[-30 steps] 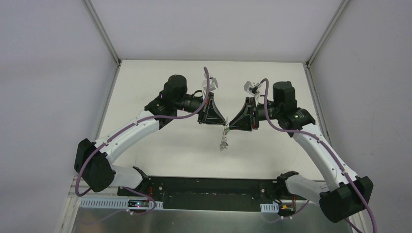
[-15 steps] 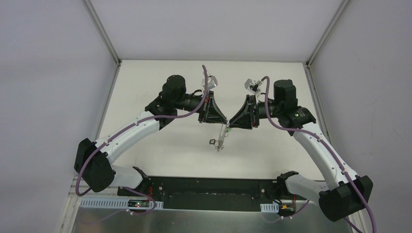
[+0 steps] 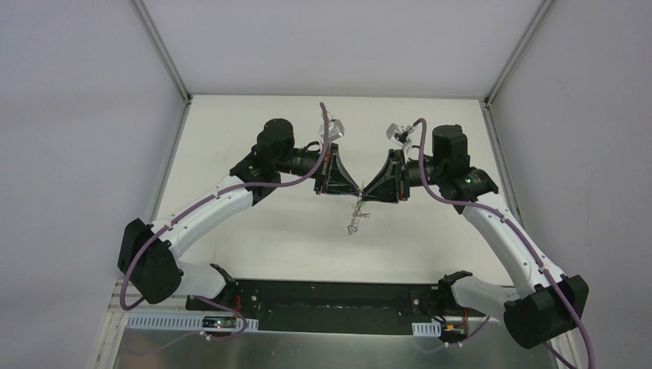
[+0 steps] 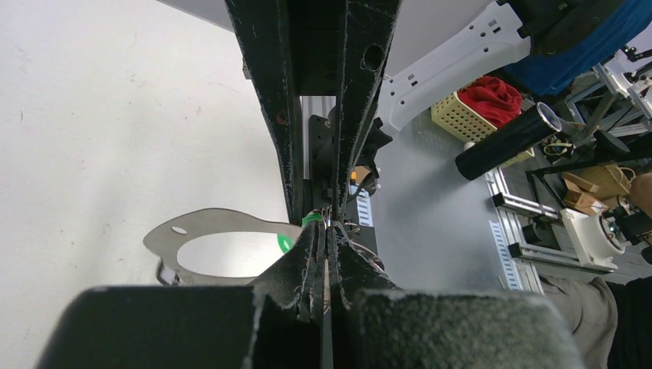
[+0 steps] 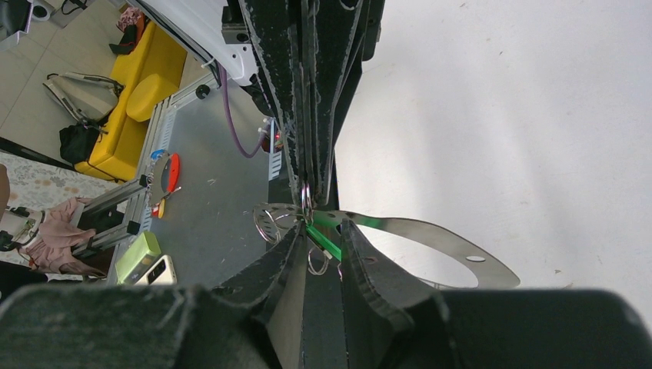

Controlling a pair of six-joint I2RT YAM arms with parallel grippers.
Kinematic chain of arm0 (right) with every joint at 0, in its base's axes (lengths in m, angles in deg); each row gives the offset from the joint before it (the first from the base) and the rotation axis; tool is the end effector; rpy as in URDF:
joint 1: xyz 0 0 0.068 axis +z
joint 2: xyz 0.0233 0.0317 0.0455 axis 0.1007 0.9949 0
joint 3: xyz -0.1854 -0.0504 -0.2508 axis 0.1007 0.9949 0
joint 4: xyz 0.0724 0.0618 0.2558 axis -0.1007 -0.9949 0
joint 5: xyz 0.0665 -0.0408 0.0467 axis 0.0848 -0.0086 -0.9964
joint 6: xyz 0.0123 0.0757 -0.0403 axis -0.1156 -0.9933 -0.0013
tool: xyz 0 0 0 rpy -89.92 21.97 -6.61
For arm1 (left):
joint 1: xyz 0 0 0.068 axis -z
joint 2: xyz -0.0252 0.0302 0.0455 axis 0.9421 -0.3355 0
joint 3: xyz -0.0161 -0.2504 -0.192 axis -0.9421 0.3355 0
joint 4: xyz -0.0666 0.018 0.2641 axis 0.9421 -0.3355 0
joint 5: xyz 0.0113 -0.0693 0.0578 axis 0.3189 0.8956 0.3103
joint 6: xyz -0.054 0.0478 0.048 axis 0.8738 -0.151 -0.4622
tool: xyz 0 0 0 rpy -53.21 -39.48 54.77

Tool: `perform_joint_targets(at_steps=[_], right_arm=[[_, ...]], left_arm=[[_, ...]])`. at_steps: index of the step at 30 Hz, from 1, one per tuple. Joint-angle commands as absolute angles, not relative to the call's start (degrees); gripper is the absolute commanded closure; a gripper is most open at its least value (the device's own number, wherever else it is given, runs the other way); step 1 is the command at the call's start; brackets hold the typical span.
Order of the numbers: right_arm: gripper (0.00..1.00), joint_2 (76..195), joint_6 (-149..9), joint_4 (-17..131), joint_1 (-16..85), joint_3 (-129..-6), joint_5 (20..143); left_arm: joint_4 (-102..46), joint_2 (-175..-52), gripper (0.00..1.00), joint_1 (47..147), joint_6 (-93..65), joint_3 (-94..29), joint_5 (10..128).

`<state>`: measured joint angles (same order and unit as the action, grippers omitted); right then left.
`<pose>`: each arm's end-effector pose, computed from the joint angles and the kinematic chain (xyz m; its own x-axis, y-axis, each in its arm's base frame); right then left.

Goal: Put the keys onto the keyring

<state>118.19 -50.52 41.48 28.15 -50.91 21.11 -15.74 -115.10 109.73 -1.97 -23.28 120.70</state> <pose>0.1958 0.1573 0.3915 -0.1159 -0.1361 -0.9839 -0.9928 -0.0138 0.1189 0.2095 -0.2574 0.4115 -0.3850 0.0576 -0.9211 0.9092 -0.1479 -0.3892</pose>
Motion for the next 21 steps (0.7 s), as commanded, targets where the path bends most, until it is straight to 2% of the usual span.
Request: perform_joint_targets(at_steps=[1,14,21], right_arm=[[0.75,117.55,-50.44,43.16,28.25,-53.41,18.83],[0.86,118.2,-51.31,43.85,28.5,-53.98,19.03],[0.83,118.49,-51.57,43.93,28.58,-54.2,19.0]], left_arm=[[-13.0,-115.22,1.0,109.95,-1.85,-23.56,122.59],[-13.51,-115.42,1.0,109.95,-2.03,-23.6,122.6],[-13.59,-115.68,1.0,109.95,-2.12,-23.51,122.61]])
